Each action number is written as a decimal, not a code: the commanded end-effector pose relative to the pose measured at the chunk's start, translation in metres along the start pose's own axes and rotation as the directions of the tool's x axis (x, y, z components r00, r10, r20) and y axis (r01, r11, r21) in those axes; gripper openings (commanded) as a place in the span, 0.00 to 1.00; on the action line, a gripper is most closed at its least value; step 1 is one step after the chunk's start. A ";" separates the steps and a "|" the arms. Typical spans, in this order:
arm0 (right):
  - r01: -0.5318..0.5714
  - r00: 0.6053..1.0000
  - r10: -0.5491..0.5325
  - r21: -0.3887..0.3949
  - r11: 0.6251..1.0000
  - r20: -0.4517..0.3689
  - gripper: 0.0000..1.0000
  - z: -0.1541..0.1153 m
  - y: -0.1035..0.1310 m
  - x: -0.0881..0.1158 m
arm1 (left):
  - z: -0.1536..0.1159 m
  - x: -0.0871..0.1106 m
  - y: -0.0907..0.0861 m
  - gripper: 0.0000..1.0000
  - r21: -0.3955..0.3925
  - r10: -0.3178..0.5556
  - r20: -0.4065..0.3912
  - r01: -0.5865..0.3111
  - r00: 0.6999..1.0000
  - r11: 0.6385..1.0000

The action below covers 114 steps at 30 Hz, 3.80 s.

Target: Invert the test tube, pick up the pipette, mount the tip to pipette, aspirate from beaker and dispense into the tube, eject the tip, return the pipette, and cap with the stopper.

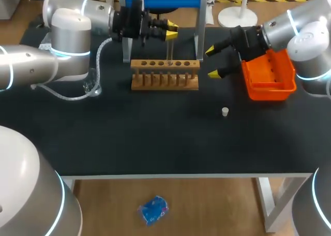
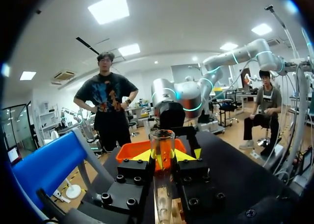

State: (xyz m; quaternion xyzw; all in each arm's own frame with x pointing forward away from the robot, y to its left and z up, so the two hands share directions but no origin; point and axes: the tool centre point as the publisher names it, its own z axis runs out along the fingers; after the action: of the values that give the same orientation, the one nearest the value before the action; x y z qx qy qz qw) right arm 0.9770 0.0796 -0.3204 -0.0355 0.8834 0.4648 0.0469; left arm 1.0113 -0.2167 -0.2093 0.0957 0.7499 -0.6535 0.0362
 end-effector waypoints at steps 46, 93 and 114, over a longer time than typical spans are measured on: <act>0.001 1.000 -0.001 0.001 1.000 0.001 1.00 0.000 0.000 0.000 | 0.005 -0.007 0.041 0.00 -0.047 -0.053 -0.017 0.052 0.998 0.998; 0.001 1.000 -0.001 0.001 1.000 0.001 1.00 0.000 0.000 0.000 | 0.005 -0.006 0.069 0.00 -0.090 -0.110 -0.021 0.107 0.994 0.990; 0.001 1.000 -0.001 0.001 1.000 0.001 1.00 0.000 0.000 0.000 | -0.031 -0.004 0.061 1.00 -0.112 -0.122 0.047 0.127 0.991 0.986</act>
State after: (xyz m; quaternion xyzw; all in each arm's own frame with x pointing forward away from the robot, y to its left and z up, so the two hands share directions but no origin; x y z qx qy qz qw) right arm 0.9769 0.0797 -0.3204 -0.0355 0.8836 0.4646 0.0471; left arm 1.0411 -0.1909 -0.2717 0.0408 0.7875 -0.6149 0.0085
